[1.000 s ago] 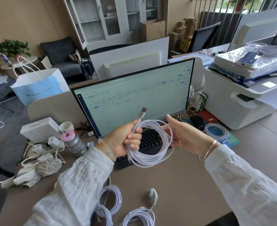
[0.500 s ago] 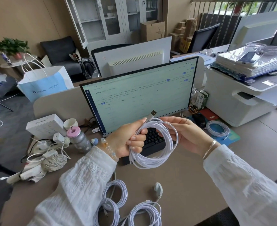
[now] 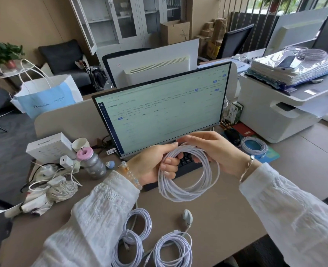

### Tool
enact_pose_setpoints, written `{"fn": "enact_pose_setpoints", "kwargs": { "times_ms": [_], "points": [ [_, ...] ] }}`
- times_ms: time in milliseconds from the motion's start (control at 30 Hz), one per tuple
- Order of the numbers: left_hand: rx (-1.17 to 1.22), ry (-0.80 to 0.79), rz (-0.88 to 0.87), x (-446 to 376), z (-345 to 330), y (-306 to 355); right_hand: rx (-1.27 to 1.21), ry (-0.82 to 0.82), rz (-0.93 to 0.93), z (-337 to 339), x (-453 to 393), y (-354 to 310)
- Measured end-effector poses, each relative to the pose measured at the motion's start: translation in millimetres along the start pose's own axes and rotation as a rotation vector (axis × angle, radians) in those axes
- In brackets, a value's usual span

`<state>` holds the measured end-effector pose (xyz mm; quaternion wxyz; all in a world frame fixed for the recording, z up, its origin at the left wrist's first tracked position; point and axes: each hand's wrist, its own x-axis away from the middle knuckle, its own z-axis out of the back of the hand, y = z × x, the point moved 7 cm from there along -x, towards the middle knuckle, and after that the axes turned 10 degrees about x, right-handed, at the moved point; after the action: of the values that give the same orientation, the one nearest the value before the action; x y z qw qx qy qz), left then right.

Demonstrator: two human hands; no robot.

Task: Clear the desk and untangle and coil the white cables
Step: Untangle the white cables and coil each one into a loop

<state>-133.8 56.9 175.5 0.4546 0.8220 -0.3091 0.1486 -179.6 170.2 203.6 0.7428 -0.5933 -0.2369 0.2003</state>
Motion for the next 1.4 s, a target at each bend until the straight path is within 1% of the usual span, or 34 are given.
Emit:
{"fn": "enact_pose_setpoints", "kwargs": {
  "times_ms": [67,167,267,300,367,433,467,533,600,700,767,833,933,967,1033,1100,1167,1200,1267,1333,1400],
  "points": [
    [0.044,-0.03,-0.007,-3.9,-4.1,1.6,-0.026,0.013,0.009,8.6,-1.4,1.3],
    [0.042,-0.065,-0.032,-14.0,-10.0,1.7,-0.033,0.012,0.017,21.9,-2.0,3.6],
    [0.022,-0.001,-0.058,-32.0,-19.0,3.5,0.027,0.048,0.029,36.9,-5.3,9.8],
    [0.012,0.039,-0.076,-39.2,-22.9,6.0,0.018,0.047,-0.006,41.5,-6.8,13.7],
    [0.004,0.115,-0.131,-58.5,-31.0,12.1,-0.028,0.007,-0.142,54.5,-9.3,26.8],
    [0.008,0.157,-0.156,-78.8,-40.6,15.2,-0.119,-0.022,-0.276,71.5,-10.2,41.8],
    [0.006,0.168,-0.148,-88.6,-46.5,15.5,-0.168,-0.03,-0.307,81.7,-11.3,47.6],
    [0.007,0.139,-0.087,-107.0,-63.1,14.2,-0.182,-0.041,-0.306,105.6,-16.0,58.1],
    [-0.004,0.056,-0.018,-120.6,-80.8,12.2,-0.174,-0.05,-0.268,127.1,-20.7,65.3],
    [-0.076,-0.041,-0.053,-144.7,-98.3,12.9,-0.218,-0.08,-0.246,158.6,-26.2,71.6],
    [0.02,-0.066,-0.059,-158.7,-111.5,8.3,-0.233,-0.082,-0.253,179.5,-28.3,77.3],
    [0.124,-0.011,-0.073,-172.4,-121.0,5.1,-0.259,-0.102,-0.283,197.3,-28.7,87.2],
    [0.093,0.182,-0.154,-187.7,-120.7,4.0,-0.266,-0.16,-0.307,213.7,-22.9,100.7],
    [0.076,0.215,-0.161,-190.2,-118.7,3.0,-0.271,-0.178,-0.301,214.1,-21.0,104.4],
    [0.096,0.209,-0.11,-201.0,-125.2,-8.9,-0.305,-0.195,-0.288,221.7,-13.8,116.7],
    [0.145,0.132,-0.052,-207.7,-134.5,-21.7,-0.335,-0.175,-0.251,229.2,-8.2,126.3],
    [0.168,0.064,-0.04,-213.0,-142.3,-30.3,-0.354,-0.149,-0.215,238.0,-3.2,131.9],
    [0.177,0.064,-0.048,-216.0,-145.2,-33.0,-0.362,-0.139,-0.201,241.6,-1.8,133.7],
    [0.239,0.147,-0.107,-225.3,-149.4,-38.1,-0.371,-0.115,-0.205,247.3,0.8,138.4],
    [0.316,0.265,-0.207,-235.9,-151.8,-41.4,-0.381,-0.031,-0.259,252.9,1.2,148.4],
    [0.348,0.328,-0.276,-246.9,-159.2,-46.5,-0.387,0.062,-0.303,261.8,2.9,158.3]
  ]
}}
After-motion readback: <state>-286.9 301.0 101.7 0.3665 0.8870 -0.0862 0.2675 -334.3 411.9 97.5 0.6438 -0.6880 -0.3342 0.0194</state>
